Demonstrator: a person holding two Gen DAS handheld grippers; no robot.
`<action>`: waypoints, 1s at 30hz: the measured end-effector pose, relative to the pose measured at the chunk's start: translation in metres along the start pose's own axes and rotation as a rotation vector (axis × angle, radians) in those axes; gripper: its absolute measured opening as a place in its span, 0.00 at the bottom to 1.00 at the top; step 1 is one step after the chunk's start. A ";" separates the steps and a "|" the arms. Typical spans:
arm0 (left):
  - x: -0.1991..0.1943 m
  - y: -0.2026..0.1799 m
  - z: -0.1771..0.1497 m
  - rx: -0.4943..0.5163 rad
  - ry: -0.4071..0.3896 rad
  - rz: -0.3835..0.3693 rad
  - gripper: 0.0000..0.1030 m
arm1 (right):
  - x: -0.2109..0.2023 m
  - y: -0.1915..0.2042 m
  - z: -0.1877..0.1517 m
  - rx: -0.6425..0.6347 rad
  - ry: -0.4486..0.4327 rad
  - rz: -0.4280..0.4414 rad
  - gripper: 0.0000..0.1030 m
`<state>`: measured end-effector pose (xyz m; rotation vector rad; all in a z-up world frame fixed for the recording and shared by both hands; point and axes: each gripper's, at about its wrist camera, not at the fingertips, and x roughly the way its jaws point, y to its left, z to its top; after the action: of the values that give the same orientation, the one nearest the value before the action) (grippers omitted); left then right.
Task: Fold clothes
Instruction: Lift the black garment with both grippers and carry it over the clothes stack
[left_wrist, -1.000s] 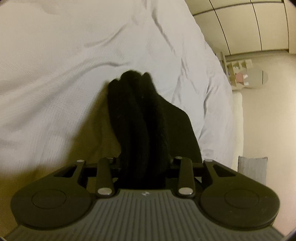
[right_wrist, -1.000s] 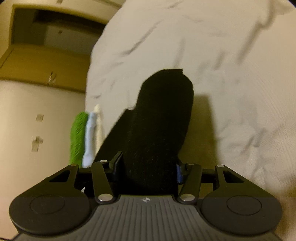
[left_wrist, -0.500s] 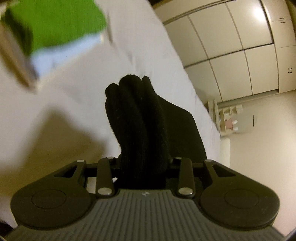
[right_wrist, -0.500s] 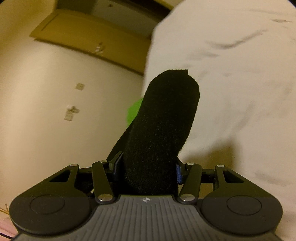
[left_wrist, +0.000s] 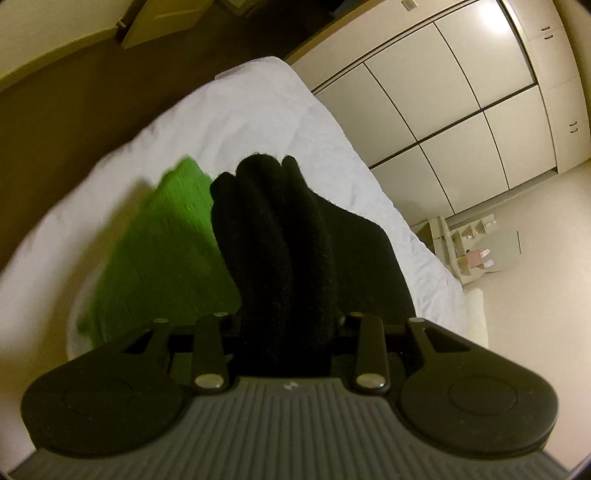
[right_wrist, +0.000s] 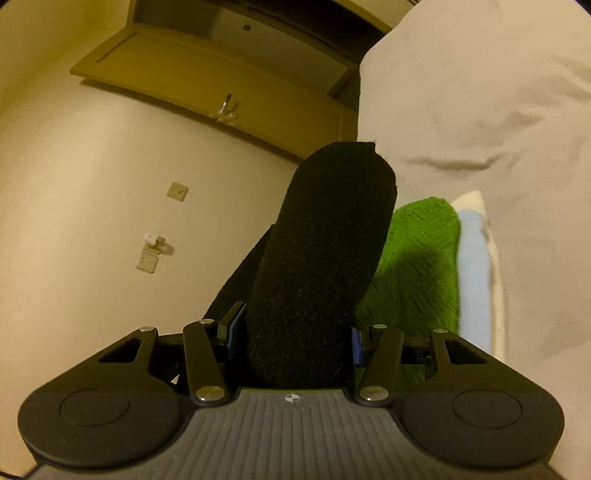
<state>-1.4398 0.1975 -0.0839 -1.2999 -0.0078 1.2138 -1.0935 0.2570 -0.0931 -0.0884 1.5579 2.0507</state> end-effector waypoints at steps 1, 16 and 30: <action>0.004 0.008 0.008 0.006 0.003 -0.006 0.30 | 0.008 -0.001 0.001 -0.005 -0.007 -0.009 0.50; 0.049 0.116 0.008 0.012 0.029 -0.013 0.39 | 0.070 0.007 -0.019 -0.247 0.048 -0.405 0.83; -0.006 0.009 -0.020 0.560 0.012 0.185 0.17 | 0.088 0.082 -0.090 -0.746 0.130 -0.633 0.40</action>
<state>-1.4364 0.1772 -0.0934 -0.8262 0.4403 1.2468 -1.2302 0.1955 -0.0836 -0.8804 0.6112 1.9822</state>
